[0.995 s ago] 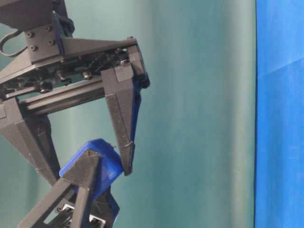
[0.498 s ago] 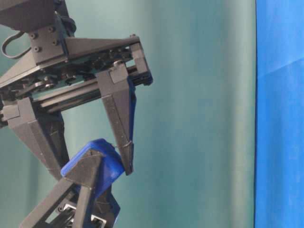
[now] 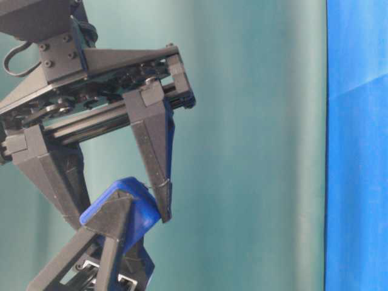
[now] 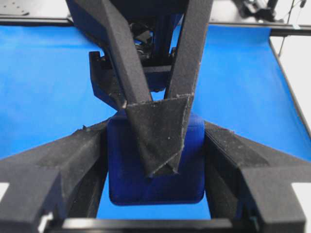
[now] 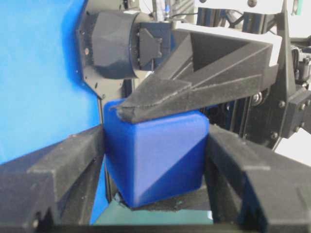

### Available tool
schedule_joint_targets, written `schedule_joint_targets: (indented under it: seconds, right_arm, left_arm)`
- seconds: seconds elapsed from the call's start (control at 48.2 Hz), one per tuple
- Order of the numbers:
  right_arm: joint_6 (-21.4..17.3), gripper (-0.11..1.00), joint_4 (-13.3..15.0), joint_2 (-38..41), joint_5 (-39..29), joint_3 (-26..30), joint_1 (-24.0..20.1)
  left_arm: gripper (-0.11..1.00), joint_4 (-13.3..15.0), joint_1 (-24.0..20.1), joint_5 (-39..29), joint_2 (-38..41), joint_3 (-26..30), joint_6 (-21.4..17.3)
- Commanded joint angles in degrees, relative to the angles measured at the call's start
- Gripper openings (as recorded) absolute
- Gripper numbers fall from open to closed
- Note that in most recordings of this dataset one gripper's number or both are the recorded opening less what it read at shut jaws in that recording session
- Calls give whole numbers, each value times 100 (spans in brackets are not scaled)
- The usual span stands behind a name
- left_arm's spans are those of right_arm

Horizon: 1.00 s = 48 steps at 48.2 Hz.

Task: Handover the blue block to the right arm after grasping it with the left arm, then place it in the designated position.
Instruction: 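Open the left gripper and pull the right gripper away with cube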

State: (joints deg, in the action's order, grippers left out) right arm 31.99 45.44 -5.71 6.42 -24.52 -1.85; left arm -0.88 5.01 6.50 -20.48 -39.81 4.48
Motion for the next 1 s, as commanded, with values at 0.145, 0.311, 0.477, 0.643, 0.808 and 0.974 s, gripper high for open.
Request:
schedule_joint_targets:
  seconds: [0.145, 0.311, 0.477, 0.643, 0.808, 0.974]
  right_arm:
    - [-9, 44, -35, -97, 0, 123, 26]
    - [-9, 44, -44, -123, 9, 88, 26]
    - [-70, 44, -53, -149, 9, 62, 18]
    - [-193, 44, -44, -325, 9, -105, 18]
    - [-255, 44, -53, -712, 0, -466, 18]
    - [-255, 44, -53, -1239, -105, -949, 18]
  left_arm:
    - [68, 0, 18, 123, -88, 53, 18]
    - [91, 9, 18, 229, -97, 44, -26]
    - [90, 9, 9, 220, -105, 35, -18]
    - [90, 9, 0, 193, -149, -9, 0]
    - [90, 9, 0, 193, -308, -149, 0]
    - [90, 9, 0, 193, -475, -325, 0]
